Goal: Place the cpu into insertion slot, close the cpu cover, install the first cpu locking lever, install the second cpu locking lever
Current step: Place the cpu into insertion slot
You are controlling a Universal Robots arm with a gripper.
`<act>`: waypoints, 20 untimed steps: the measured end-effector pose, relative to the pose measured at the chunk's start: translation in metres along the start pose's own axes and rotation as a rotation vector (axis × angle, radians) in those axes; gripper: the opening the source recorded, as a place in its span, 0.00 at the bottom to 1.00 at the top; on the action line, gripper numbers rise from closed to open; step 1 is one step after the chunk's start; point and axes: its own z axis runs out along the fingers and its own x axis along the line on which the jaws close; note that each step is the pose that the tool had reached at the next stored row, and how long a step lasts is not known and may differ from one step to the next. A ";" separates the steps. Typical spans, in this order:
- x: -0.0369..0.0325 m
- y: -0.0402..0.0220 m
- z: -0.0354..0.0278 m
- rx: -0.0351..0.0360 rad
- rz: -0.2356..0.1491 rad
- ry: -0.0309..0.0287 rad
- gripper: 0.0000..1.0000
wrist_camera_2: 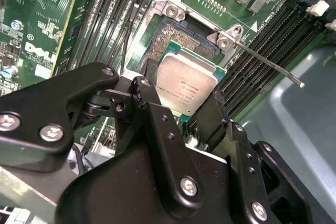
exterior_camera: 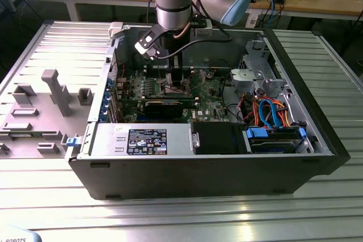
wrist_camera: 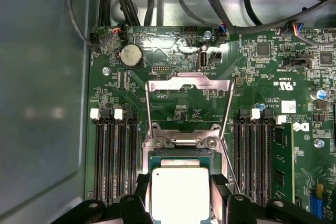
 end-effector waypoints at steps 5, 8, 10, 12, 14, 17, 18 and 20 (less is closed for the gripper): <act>-0.0001 -0.0008 0.0101 0.0125 0.008 -0.0005 0.54; -0.0014 -0.0012 0.0148 0.0125 0.015 -0.0011 0.54; -0.0027 -0.0013 0.0160 0.0123 0.023 -0.0015 0.54; -0.0038 -0.0014 0.0175 0.0122 0.028 -0.0017 0.54; -0.0039 -0.0016 0.0189 0.0123 0.028 -0.0020 0.54; -0.0039 -0.0018 0.0223 0.0122 0.027 -0.0020 0.54; -0.0040 -0.0018 0.0232 0.0122 0.027 -0.0020 0.54; -0.0040 -0.0020 0.0247 0.0122 0.027 -0.0020 0.54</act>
